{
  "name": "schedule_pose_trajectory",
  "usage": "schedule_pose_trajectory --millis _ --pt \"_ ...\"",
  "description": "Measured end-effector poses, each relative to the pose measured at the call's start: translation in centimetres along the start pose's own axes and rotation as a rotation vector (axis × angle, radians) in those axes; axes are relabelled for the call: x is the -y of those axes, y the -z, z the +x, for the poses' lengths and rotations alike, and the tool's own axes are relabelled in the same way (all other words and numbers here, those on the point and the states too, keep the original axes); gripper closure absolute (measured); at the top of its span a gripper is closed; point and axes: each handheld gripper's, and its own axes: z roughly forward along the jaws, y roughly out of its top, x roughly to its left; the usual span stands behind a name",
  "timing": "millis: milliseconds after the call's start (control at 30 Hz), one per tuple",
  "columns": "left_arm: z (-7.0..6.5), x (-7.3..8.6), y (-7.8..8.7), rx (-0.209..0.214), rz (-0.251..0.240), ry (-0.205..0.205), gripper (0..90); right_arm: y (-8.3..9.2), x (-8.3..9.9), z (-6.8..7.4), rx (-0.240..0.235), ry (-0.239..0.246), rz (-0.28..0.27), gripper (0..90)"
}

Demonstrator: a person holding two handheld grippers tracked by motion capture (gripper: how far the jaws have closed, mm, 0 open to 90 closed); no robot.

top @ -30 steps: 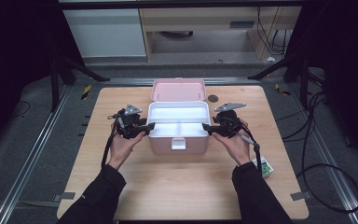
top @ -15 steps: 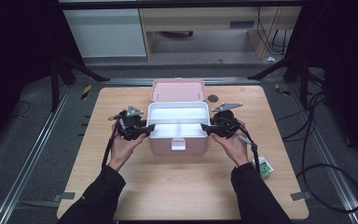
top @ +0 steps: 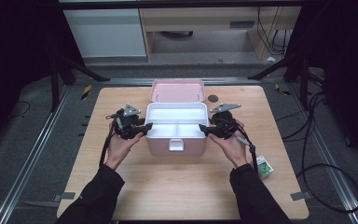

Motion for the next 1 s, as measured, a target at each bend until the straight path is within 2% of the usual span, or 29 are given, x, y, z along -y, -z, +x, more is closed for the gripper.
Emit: schedule_pose_trajectory --millis 100,200,300,333,400,533,733,867,933,1000 --pt "0.5 -0.6 1.0 0.017 -0.016 -0.031 55.4 0.9 -0.4 -0.5 -0.001 0.024 -0.049 41.6" --pt "1.2 -1.3 1.9 0.052 -0.032 -0.066 55.4 1.9 -0.8 -1.3 -0.036 0.043 -0.092 39.5" --pt "2.2 -2.0 2.3 0.118 -0.044 -0.115 54.8 2.4 -1.3 -2.0 -0.054 0.081 -0.110 39.1" --pt "2.5 -2.2 2.4 0.128 -0.043 -0.147 54.0 2.6 -1.6 -2.2 -0.057 0.093 -0.108 39.1" --pt "3.2 -2.9 2.4 0.176 -0.032 -0.179 53.5 2.7 -2.1 -2.5 -0.059 0.123 -0.099 39.1" --pt "3.9 -3.8 2.5 0.208 -0.022 -0.212 54.5 2.8 -3.5 -2.9 -0.086 0.180 -0.077 39.0" --pt "4.5 -5.7 2.1 0.257 0.037 -0.261 55.3 2.9 -5.6 -3.3 -0.161 0.246 -0.069 38.2" --pt "4.6 -6.7 1.7 0.287 0.070 -0.285 55.1 2.9 -7.1 -3.5 -0.185 0.293 -0.052 38.3" --pt "4.5 -7.2 1.3 0.297 0.092 -0.309 54.9 2.8 -7.8 -3.5 -0.209 0.335 -0.046 38.4" --pt "4.4 -7.4 1.0 0.311 0.116 -0.334 54.8 2.6 -8.3 -3.6 -0.224 0.356 -0.037 38.6"
